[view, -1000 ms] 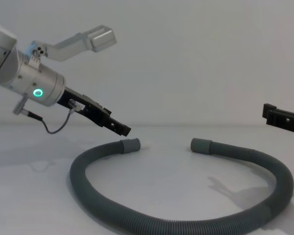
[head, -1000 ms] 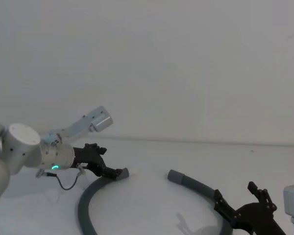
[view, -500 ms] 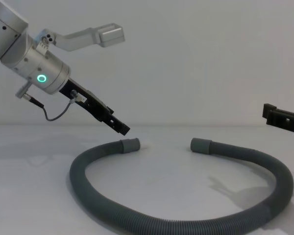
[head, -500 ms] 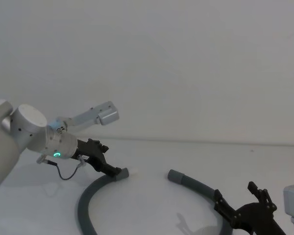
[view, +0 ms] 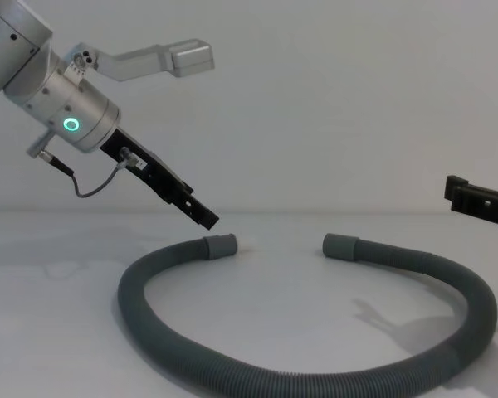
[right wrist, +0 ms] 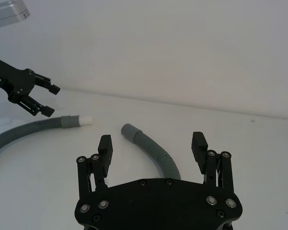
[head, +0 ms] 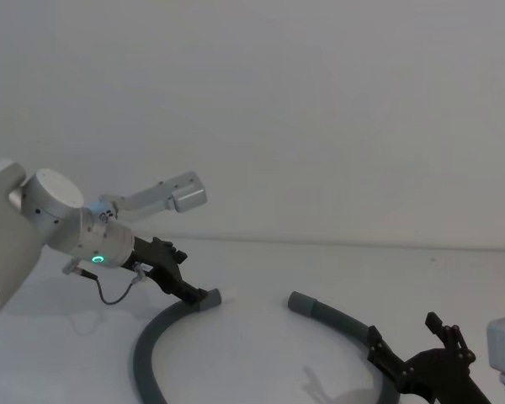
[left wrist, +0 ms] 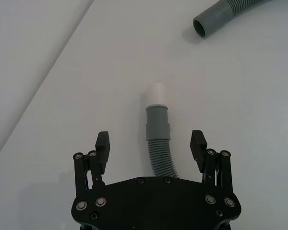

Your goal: Use both hands to pick up one end of the pipe from the table, align the ends, and insert them.

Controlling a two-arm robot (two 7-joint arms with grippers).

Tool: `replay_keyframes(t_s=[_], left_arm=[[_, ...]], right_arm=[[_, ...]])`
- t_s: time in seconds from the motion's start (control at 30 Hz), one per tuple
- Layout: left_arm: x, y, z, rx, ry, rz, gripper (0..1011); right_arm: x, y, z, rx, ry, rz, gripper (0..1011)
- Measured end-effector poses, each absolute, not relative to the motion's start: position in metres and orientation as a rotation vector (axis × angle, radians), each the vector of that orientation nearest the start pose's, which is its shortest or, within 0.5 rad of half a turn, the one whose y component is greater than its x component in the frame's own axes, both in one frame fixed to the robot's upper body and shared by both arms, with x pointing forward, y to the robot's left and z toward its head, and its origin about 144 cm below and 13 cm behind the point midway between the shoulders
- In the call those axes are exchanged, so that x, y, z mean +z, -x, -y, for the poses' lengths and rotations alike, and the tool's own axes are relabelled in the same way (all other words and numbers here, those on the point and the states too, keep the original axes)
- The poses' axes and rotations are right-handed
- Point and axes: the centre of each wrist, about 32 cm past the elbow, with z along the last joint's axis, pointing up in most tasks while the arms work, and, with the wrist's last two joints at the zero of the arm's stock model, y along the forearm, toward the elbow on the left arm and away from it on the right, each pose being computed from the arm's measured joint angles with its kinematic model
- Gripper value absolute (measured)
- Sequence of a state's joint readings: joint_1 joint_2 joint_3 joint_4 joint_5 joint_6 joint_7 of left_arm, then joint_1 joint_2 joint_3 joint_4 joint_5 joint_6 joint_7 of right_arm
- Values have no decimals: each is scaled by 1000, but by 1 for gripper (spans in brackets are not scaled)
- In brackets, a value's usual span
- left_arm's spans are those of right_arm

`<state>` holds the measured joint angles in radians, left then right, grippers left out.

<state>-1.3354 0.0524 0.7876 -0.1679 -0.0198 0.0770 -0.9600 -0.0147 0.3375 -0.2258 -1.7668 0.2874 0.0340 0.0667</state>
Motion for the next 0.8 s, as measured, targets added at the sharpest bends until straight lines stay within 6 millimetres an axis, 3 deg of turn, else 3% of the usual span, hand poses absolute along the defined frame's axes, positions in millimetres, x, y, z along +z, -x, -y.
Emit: replay_keyframes(t_s=[0.8], left_arm=[[1339,-731,-221,481,-798,65,1002]], right_arm=[[1189,-443,237,-1229,-26,75,1003]])
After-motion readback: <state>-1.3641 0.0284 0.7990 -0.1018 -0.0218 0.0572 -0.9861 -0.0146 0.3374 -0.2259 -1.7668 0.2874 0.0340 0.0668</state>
